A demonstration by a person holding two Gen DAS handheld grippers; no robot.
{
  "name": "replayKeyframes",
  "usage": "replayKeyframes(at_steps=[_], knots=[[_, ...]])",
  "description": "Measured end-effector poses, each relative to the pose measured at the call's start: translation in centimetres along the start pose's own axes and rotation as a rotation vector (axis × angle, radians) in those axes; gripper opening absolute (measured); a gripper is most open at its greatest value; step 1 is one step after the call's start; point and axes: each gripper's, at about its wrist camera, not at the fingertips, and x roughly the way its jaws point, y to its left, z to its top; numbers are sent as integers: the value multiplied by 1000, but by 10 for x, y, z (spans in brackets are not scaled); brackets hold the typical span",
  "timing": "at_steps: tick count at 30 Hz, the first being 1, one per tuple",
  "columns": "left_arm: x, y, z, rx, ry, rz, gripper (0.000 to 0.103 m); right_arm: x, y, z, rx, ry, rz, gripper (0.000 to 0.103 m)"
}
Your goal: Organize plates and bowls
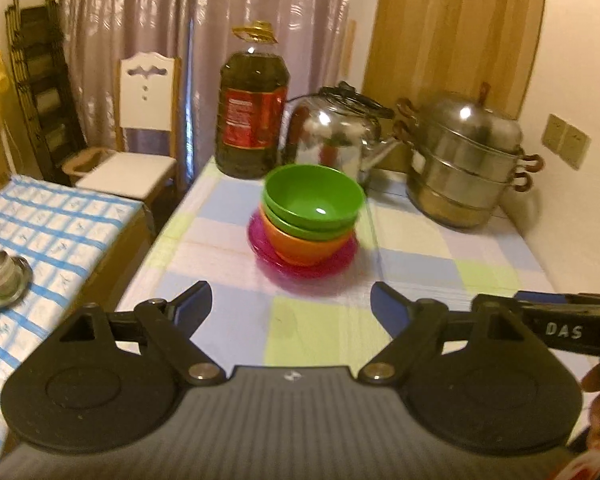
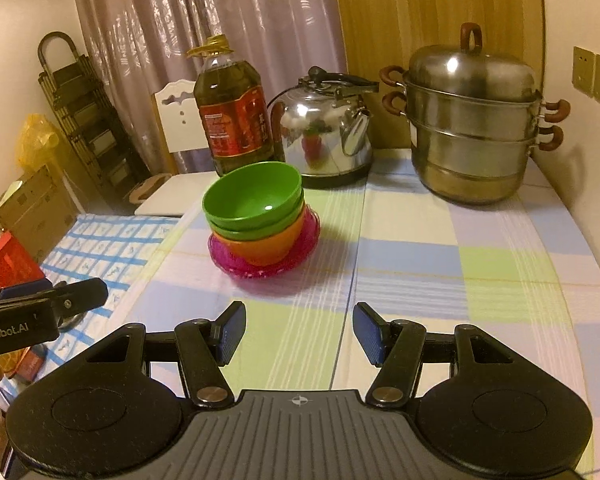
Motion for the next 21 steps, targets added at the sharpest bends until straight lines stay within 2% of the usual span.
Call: replayKeyframes(at_steps=[8, 13, 21], knots=[[-10, -3, -27, 3, 53, 70, 85, -17, 0, -19, 7, 14, -12, 59], [-12, 0, -39, -23, 72, 78, 86, -21, -2, -27, -5, 20, -27, 59], [-9, -7, -45, 10, 78, 84, 86, -24, 4, -41, -37, 25, -31, 59]])
